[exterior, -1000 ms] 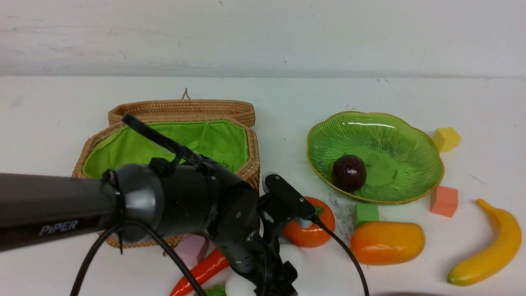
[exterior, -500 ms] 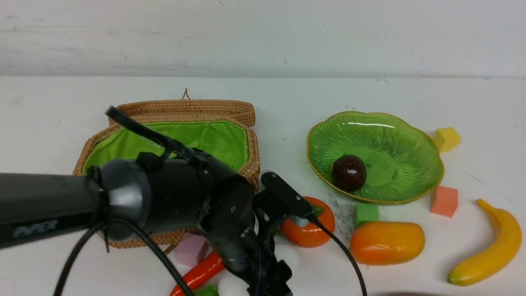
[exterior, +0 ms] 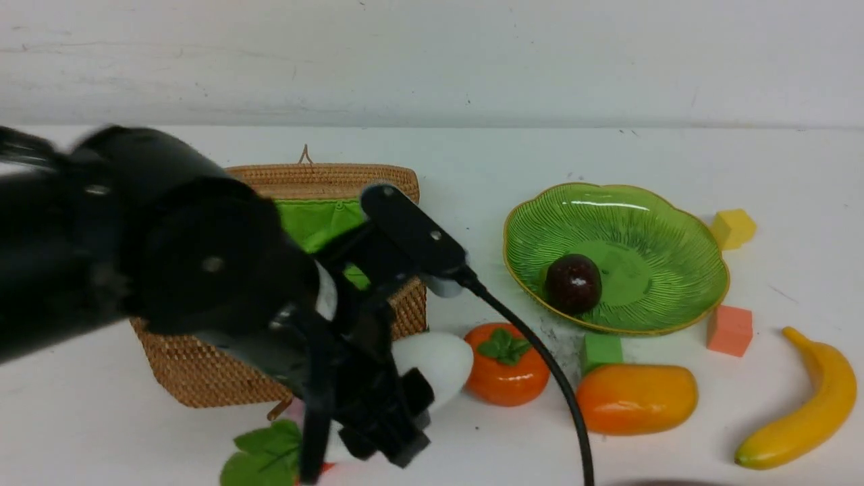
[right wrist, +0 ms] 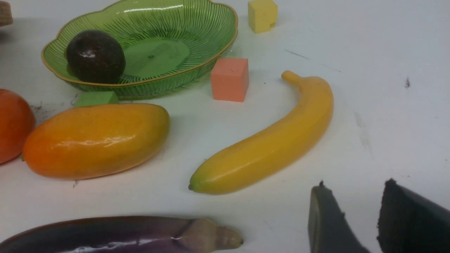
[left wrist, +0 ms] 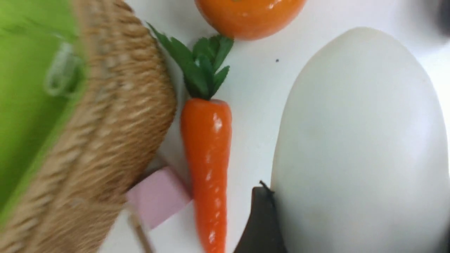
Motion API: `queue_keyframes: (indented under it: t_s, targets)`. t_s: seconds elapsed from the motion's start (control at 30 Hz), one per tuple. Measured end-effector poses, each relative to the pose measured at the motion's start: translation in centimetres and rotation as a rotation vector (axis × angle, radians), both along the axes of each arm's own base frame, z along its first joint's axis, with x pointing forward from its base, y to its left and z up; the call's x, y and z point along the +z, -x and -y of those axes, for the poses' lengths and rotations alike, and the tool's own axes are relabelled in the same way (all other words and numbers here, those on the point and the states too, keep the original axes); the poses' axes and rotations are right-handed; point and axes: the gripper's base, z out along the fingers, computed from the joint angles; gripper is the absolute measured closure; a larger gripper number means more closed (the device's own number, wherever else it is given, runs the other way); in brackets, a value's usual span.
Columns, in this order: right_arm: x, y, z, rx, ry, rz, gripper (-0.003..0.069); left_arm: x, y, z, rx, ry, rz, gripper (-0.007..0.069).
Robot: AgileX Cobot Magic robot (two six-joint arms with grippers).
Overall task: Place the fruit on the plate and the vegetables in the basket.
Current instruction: Take a daikon with your left arm and place it on the basket on the left.
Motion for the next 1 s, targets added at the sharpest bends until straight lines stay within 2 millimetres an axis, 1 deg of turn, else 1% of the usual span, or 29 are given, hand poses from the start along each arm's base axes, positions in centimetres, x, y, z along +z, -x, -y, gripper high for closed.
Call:
queue_keyframes:
  t_s: [0.1,0.2,0.23,0.27,0.3,0.33,0.37,0.43,0.53,0.57,0.6,0.67,0.73,0.77,0.8,0.83,0.87,0.9,1.0]
  targets:
    - [0.0,0.0,0.0,0.0,0.0,0.0,0.0414,2.3,0.8,-1.5,-0.003,-0.01,0.098,0.0091]
    - [0.0,0.0,0.0,0.0,0.0,0.0,0.0414,4.7,0.7,-2.4,0.017,-0.017,0.21,0.0091]
    - [0.0,0.0,0.0,0.0,0.0,0.0,0.0414,6.0,0.2,-3.0,0.041,-0.018,0.264,0.0091]
    - [0.0,0.0,0.0,0.0,0.0,0.0,0.0414,6.8,-0.3,-3.5,0.067,-0.015,0.294,0.0091]
    - [0.0,0.0,0.0,0.0,0.0,0.0,0.0414,7.2,-0.7,-3.9,0.086,-0.013,0.305,0.0091]
    - [0.0,0.0,0.0,0.0,0.0,0.0,0.0414,7.6,-1.5,-4.6,0.123,-0.014,0.322,0.0091]
    - [0.0,0.0,0.0,0.0,0.0,0.0,0.0414,7.9,-2.4,-5.5,0.166,-0.018,0.331,0.0091]
    - [0.0,0.0,0.0,0.0,0.0,0.0,0.0414,7.7,-4.8,-7.3,0.247,-0.035,0.358,0.0091]
    - [0.0,0.0,0.0,0.0,0.0,0.0,0.0414,5.9,-9.0,-9.1,0.293,-0.075,0.421,0.0091]
    - [0.0,0.0,0.0,0.0,0.0,0.0,0.0414,5.9,-9.0,-9.3,0.296,-0.079,0.422,0.0091]
    - [0.0,0.0,0.0,0.0,0.0,0.0,0.0414,4.6,-10.9,-9.5,0.293,-0.09,0.44,0.0091]
    - [0.0,0.0,0.0,0.0,0.0,0.0,0.0414,3.0,-13.0,-9.4,0.281,-0.084,0.465,0.0091]
    - [0.0,0.0,0.0,0.0,0.0,0.0,0.0414,0.6,-14.8,-8.7,0.258,-0.094,0.447,0.0091]
    - [0.0,0.0,0.0,0.0,0.0,0.0,0.0414,0.3,-14.9,-8.7,0.256,-0.095,0.444,0.0091]
    - [0.0,0.0,0.0,0.0,0.0,0.0,0.0414,-0.6,-15.4,-8.4,0.249,-0.102,0.427,0.0091]
    - [0.0,0.0,0.0,0.0,0.0,0.0,0.0414,-2.3,-16.0,-7.9,0.236,-0.119,0.388,0.0091]
    - [0.0,0.0,0.0,0.0,0.0,0.0,0.0414,-3.0,-16.3,-7.7,0.232,-0.125,0.366,0.0091]
    - [0.0,0.0,0.0,0.0,0.0,0.0,0.0414,-3.6,-16.4,-7.6,0.232,-0.132,0.347,0.0091]
    - [0.0,0.0,0.0,0.0,0.0,0.0,0.0414,-4.4,-16.5,-7.6,0.236,-0.148,0.307,0.0091]
